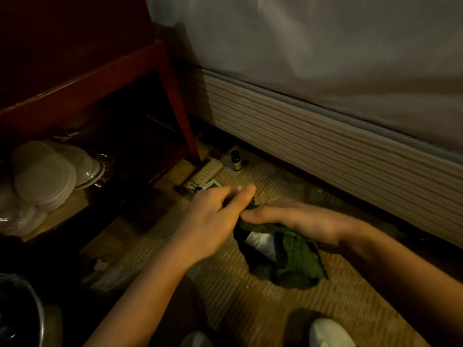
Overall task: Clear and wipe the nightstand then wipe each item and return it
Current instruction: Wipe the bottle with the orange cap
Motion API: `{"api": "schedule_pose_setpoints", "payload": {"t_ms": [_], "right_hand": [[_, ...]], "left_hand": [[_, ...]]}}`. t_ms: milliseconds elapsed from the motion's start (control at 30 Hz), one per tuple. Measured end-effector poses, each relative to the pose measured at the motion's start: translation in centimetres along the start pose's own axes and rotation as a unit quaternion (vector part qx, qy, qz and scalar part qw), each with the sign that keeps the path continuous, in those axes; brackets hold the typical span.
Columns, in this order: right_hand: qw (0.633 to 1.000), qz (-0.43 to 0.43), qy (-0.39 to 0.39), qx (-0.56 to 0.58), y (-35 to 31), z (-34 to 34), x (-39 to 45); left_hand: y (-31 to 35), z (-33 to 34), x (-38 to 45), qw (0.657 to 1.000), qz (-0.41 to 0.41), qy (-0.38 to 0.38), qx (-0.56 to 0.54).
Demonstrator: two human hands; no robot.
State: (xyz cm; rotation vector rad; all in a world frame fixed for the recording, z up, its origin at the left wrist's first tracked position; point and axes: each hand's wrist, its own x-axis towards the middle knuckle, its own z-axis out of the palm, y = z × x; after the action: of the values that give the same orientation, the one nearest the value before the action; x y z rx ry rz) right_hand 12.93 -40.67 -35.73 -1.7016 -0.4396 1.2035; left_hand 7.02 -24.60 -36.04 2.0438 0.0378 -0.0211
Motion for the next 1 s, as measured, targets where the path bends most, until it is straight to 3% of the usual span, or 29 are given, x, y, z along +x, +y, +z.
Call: {"api": "schedule_pose_setpoints", "payload": {"t_ms": [133,233,400,600,667,700,733,800,867,1000], "right_hand": [[0.987,0.008,0.009,0.157,4.6,-1.0,0.1],[0.965,-0.002,-0.009,0.261,2.4,1.0,0.7],[0.918,-0.022,-0.096,0.385,0.6,1.3,0.1],[0.936,-0.024,-0.161,0.313,-0.2,0.8,-1.3],[0.955,-0.023,-0.098,0.279,-0.8,0.9,-1.4],[0.977,-0.044,-0.043,0.205,-1.1,1.0,-1.3],[0.994,-0.077,0.021,0.070,-1.4,1.2,-1.3],[0.971,-0.134,0.122,-0.156,-1.7,2.0,-0.9],[0.970,-0.158,0.135,-0.124,-1.8,2.9,-0.8],[0.989,-0.076,0.022,0.123,-2.1,2.9,-1.0]], "left_hand": [[-0.4,0.8,0.2,0.996,0.027,0.086,0.010],[-0.5,1.0,0.2,0.979,0.134,0.148,-0.030],[-0.7,0.1,1.1,0.935,0.298,0.192,0.008],[-1.3,-0.5,1.2,0.918,0.315,0.220,0.102],[-0.9,-0.7,1.0,0.940,0.254,0.186,0.133],[-0.7,-0.7,0.9,0.957,0.199,0.158,0.140],[-0.3,-0.7,0.9,0.970,0.137,0.132,0.150],[-0.1,-0.5,1.0,0.973,0.062,0.128,0.183],[0.0,-0.5,1.2,0.972,0.083,0.172,0.139],[-0.3,-0.5,0.9,0.957,0.187,0.220,0.013]]}}
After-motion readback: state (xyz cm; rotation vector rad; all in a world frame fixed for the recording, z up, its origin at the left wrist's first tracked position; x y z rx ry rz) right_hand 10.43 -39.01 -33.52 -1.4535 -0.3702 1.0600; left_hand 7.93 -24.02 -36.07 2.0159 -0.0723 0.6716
